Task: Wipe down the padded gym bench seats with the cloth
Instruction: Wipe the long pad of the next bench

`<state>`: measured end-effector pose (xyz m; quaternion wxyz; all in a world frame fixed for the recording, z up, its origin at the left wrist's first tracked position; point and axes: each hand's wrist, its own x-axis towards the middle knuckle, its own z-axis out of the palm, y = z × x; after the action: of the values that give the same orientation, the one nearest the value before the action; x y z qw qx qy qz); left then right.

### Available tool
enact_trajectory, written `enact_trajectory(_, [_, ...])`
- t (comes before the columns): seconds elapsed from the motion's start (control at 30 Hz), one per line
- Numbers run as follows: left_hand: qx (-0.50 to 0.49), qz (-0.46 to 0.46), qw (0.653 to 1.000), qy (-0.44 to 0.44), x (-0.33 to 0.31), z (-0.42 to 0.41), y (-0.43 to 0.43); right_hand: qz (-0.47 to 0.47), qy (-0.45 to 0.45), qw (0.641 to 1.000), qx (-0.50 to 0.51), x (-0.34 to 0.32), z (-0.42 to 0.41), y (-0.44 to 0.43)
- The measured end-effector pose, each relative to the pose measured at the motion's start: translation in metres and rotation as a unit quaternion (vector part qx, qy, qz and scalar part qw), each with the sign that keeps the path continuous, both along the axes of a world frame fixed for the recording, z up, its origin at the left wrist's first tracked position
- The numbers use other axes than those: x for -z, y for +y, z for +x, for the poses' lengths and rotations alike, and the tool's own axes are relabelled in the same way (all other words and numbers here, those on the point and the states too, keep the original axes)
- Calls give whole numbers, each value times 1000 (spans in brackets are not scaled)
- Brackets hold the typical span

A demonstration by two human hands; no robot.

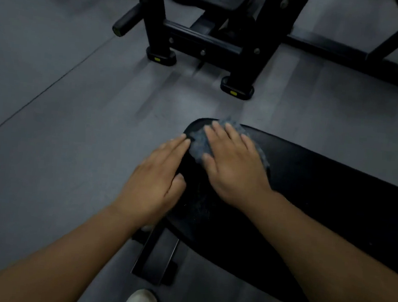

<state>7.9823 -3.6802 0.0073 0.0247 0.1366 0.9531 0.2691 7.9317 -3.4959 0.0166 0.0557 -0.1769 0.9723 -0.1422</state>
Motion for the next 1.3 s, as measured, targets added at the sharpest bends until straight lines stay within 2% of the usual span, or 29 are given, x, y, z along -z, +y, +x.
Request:
enact_trajectory(0.07, [20,-4,1000,23,4,0,-2,18,13,999,-40,6,6,-11])
enact_trajectory(0.13, [25,-2,1000,4,5,0,-4,-11,20,990,-142,5,49,2])
enact_trajectory(0.2, [35,-16,999,-9,6,1,-1,-19,20,980,-199,6,68,30])
enact_trajectory(0.27, [43,-57,997,8,11,3,5,6,38,984,-173,13,31,42])
enact_trajectory(0.33, [37,-84,996,4,16,-1,9,50,42,995,-73,18,-21,28])
enact_trajectory(0.4, [22,-83,996,-2,17,1,9,75,42,996,-34,22,-29,8])
enact_trajectory(0.47, [2,-42,999,-14,12,1,9,67,33,993,-94,18,10,11])
enact_trajectory(0.53, [-34,12,999,-28,3,2,13,20,34,983,-179,9,67,35])
enact_trajectory(0.6, [-58,25,997,-38,-1,1,17,13,6,979,-203,3,76,62])
enact_trajectory(0.67, [-49,3,998,-25,1,-1,19,47,23,988,-142,7,38,69])
enact_trajectory(0.77, [-41,-26,998,-25,6,-6,19,86,30,996,5,13,-12,34])
enact_trajectory(0.83, [-40,-40,998,-24,7,-5,21,93,41,994,-26,16,2,16])
enact_trajectory(0.97, [-39,-26,999,-15,5,-5,23,64,51,977,-197,9,89,56])
enact_trajectory(1.03, [-47,-5,999,-23,3,-3,24,81,36,979,-182,8,72,81])
enact_trajectory(1.17, [-72,2,997,6,5,4,26,100,46,993,-34,10,5,50])
enact_trajectory(1.23, [-76,5,997,13,8,7,25,98,54,992,-59,13,17,29])
enact_trajectory(1.3, [-57,-5,998,24,8,10,26,79,70,982,-156,12,60,36])
